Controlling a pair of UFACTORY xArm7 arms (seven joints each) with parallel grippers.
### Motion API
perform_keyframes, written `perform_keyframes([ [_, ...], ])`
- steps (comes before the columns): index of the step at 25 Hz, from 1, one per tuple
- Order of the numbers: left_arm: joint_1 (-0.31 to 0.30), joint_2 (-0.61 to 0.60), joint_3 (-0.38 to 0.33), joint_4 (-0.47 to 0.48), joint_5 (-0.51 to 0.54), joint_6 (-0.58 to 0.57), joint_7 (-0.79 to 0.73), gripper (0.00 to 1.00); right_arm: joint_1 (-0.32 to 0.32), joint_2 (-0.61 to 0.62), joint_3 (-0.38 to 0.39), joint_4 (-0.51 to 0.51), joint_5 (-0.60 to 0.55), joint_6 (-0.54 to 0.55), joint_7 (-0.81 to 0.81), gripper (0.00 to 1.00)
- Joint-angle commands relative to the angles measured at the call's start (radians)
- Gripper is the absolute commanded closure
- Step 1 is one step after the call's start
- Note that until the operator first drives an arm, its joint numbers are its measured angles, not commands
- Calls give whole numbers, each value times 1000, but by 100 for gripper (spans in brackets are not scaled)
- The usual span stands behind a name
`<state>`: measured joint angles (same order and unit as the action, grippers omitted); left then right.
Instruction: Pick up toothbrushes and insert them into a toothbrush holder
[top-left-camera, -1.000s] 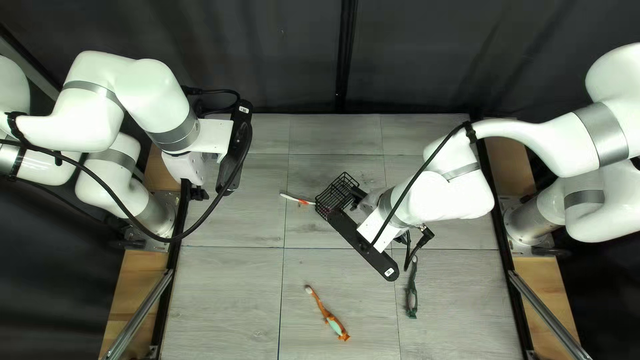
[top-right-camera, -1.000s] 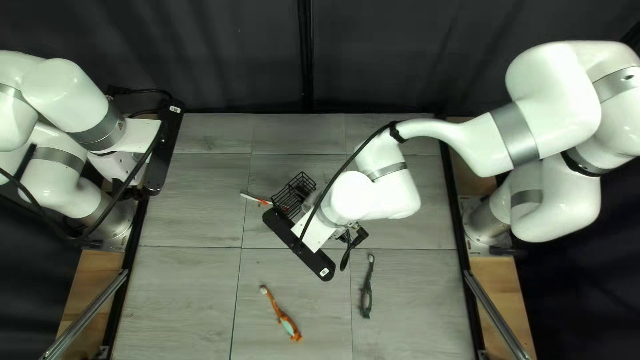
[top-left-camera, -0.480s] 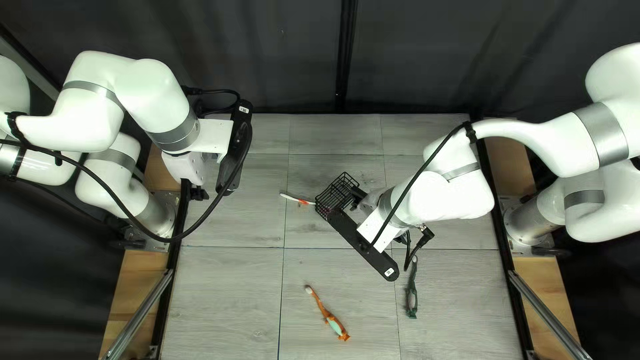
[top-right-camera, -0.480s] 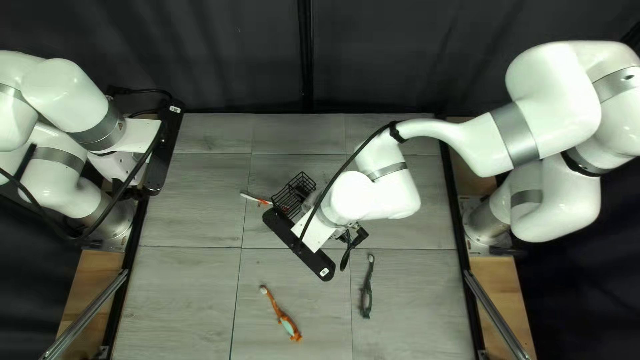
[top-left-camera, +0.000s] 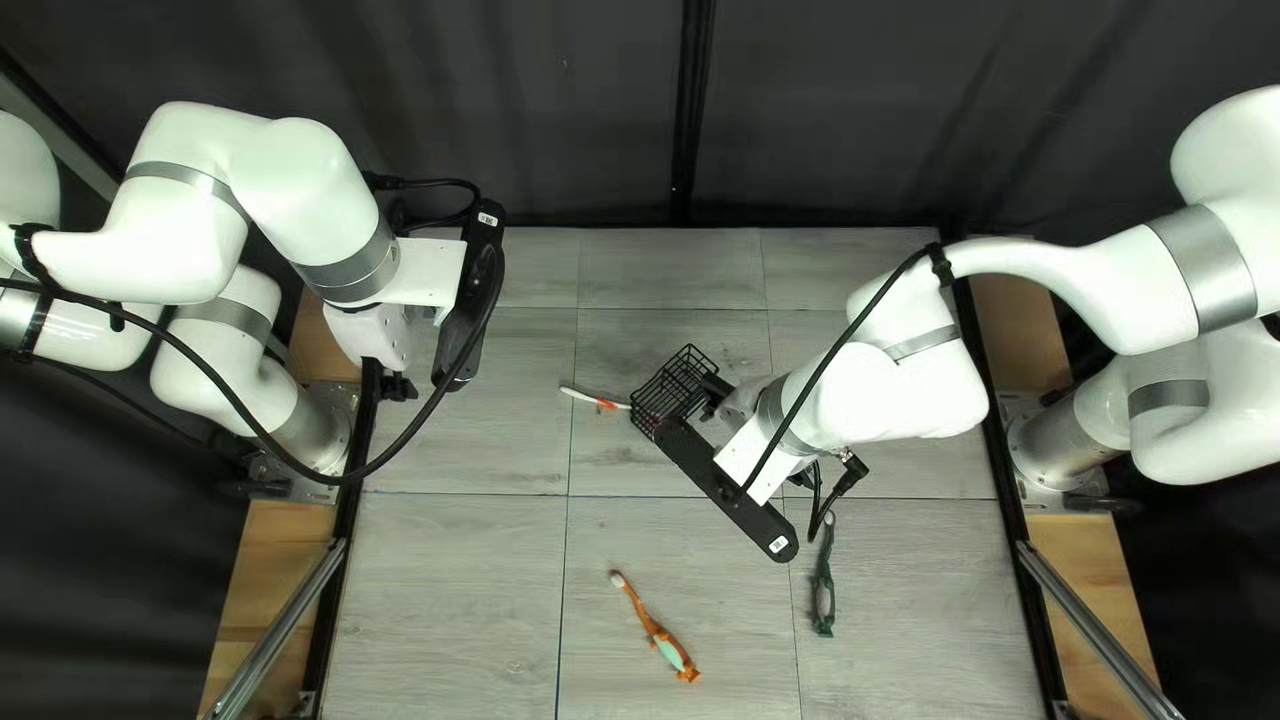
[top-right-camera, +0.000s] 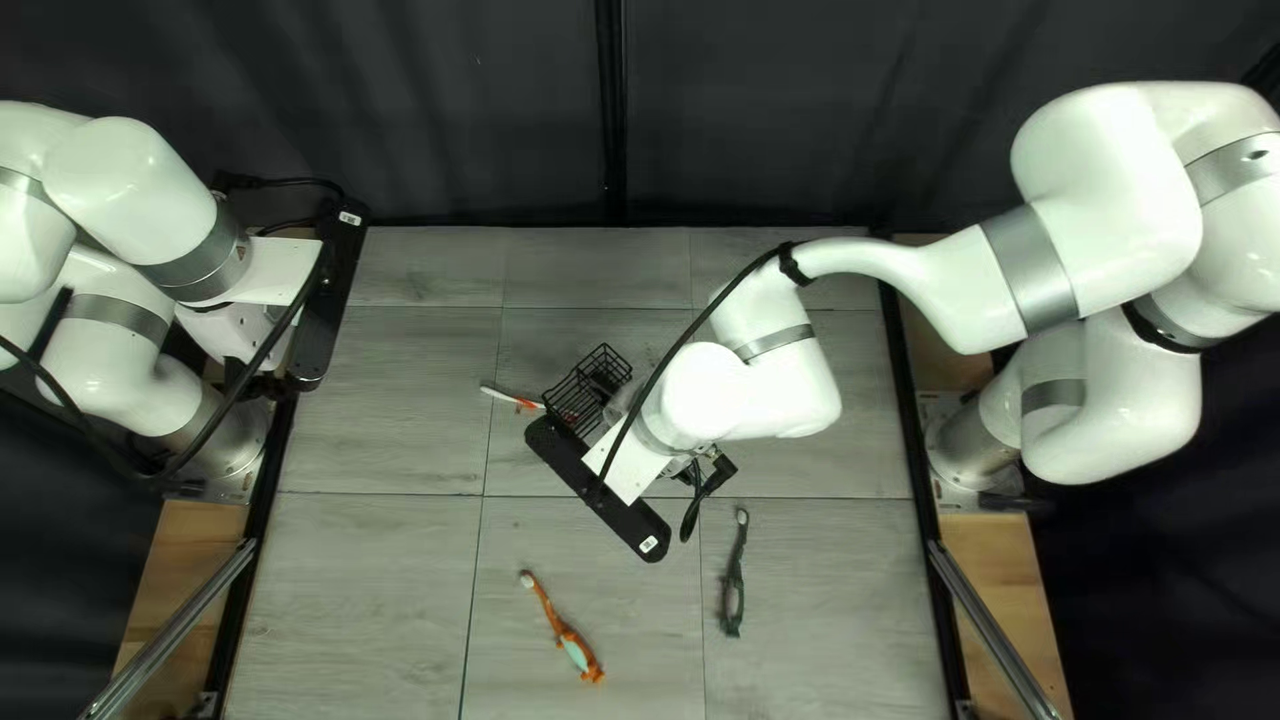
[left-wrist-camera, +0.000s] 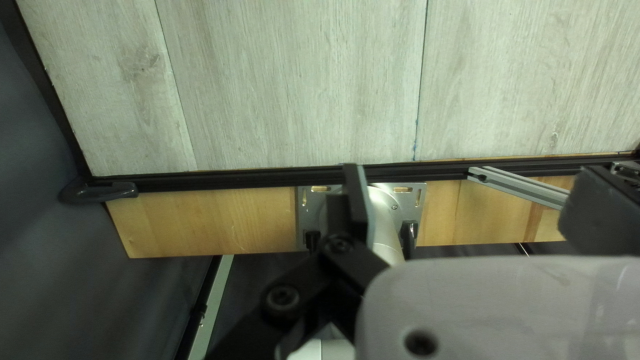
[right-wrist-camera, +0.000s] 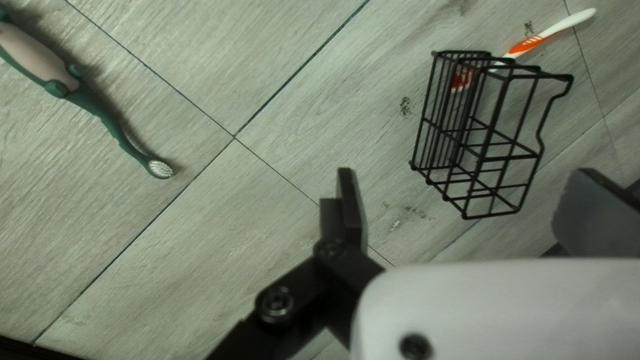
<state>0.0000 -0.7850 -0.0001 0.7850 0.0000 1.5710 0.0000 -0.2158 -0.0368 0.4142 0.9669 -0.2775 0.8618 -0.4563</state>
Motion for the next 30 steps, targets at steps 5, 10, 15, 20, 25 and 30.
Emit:
perform_keyframes([
  [5,0,0,0,0,0,0,0,0,0,0,0,0,0,0,0,0],
  [10,0,0,0,0,0,0,0,0,0,0,0,0,0,0,0,0],
  [15,0,0,0,0,0,0,0,0,0,0,0,0,0,0,0,0],
  [20,0,0,0,0,0,0,0,0,3,-1,3,-16,-13,-14,-10,0],
  [25,0,0,0,0,0,0,0,0,4,-32,-4,-51,22,-39,-102,0],
  [30,0,0,0,0,0,0,0,0,-35,-11,-50,-63,71,-93,-212,0],
])
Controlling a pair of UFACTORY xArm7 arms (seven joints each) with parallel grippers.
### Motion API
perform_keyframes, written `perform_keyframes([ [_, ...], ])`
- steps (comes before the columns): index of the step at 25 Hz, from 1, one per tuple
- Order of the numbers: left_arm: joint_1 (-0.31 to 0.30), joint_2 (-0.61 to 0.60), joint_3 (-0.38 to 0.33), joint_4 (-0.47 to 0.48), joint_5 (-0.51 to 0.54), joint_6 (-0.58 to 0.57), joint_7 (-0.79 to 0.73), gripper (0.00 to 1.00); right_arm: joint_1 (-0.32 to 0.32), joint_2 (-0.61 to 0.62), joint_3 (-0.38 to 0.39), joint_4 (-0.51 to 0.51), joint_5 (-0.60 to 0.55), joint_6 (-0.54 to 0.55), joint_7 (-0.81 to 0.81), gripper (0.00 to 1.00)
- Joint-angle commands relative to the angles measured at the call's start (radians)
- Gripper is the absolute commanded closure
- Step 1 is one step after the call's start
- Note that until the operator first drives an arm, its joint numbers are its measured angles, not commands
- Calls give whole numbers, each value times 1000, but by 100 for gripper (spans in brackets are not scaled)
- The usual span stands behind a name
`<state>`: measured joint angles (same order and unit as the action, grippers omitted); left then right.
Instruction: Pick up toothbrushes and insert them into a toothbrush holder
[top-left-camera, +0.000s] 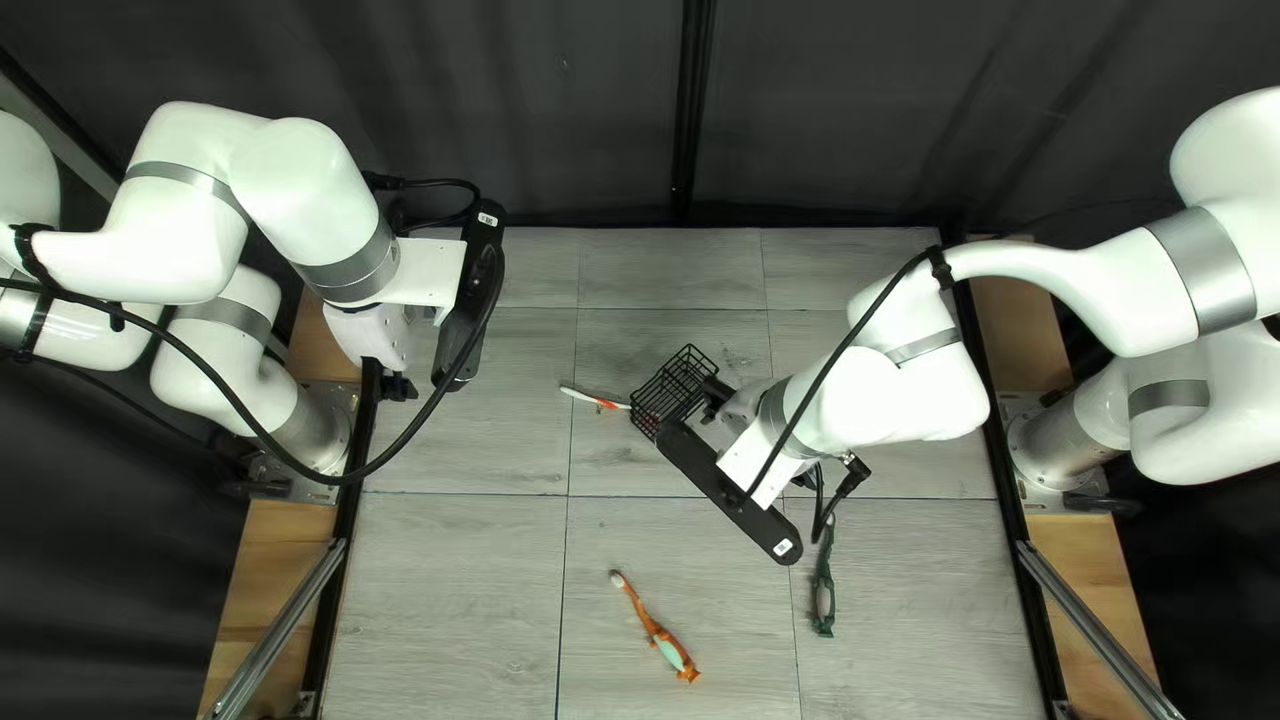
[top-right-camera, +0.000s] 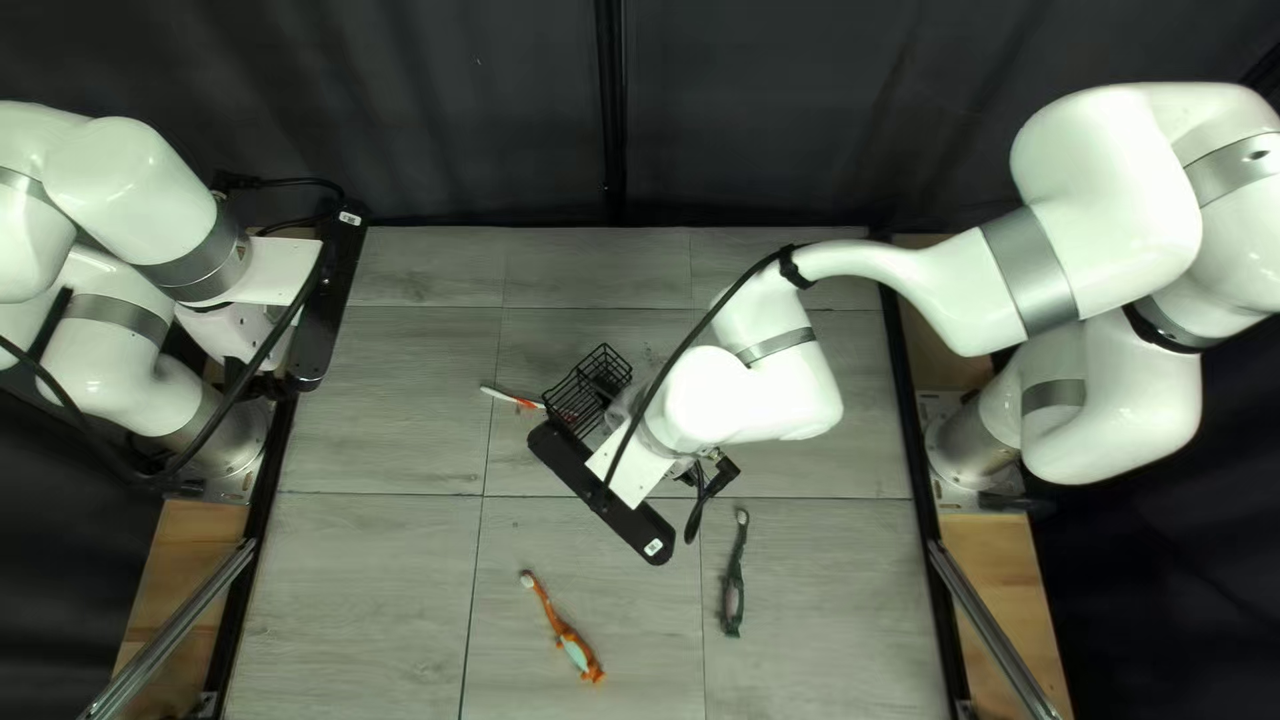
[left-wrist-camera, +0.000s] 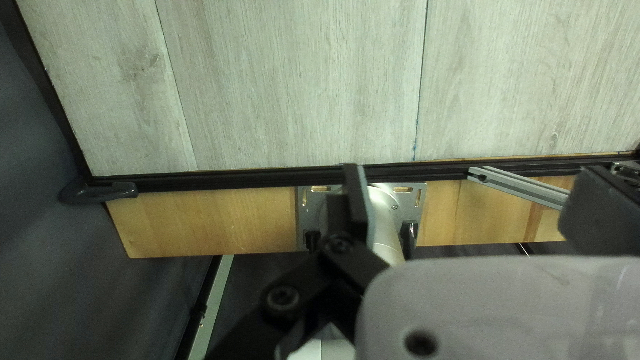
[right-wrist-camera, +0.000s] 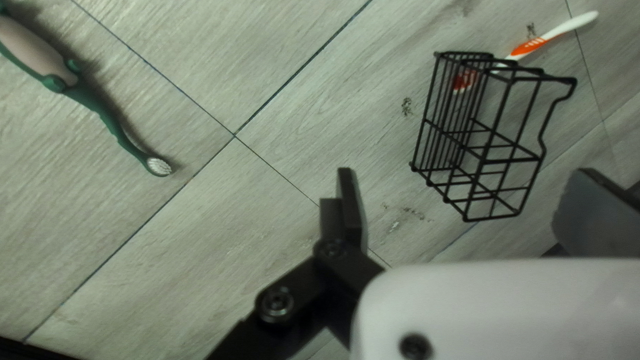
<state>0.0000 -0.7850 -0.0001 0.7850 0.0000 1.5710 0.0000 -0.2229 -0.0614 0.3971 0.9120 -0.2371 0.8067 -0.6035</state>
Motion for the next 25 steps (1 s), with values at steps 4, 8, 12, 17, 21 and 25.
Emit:
perform_keyframes([
  [4,0,0,0,0,0,0,0,0,-61,39,-67,-1,39,-87,-131,0],
  [8,0,0,0,0,0,0,0,0,-90,83,-94,-2,47,-153,-204,0],
  [12,0,0,0,0,0,0,0,0,-115,127,-108,8,75,-191,-283,0],
  [17,0,0,0,0,0,0,0,0,-146,190,-118,33,117,-216,-379,0],
  [21,0,0,0,0,0,0,0,0,-166,233,-123,60,135,-218,-425,0],
  [25,0,0,0,0,0,0,0,0,-172,259,-129,80,133,-211,-436,0],
])
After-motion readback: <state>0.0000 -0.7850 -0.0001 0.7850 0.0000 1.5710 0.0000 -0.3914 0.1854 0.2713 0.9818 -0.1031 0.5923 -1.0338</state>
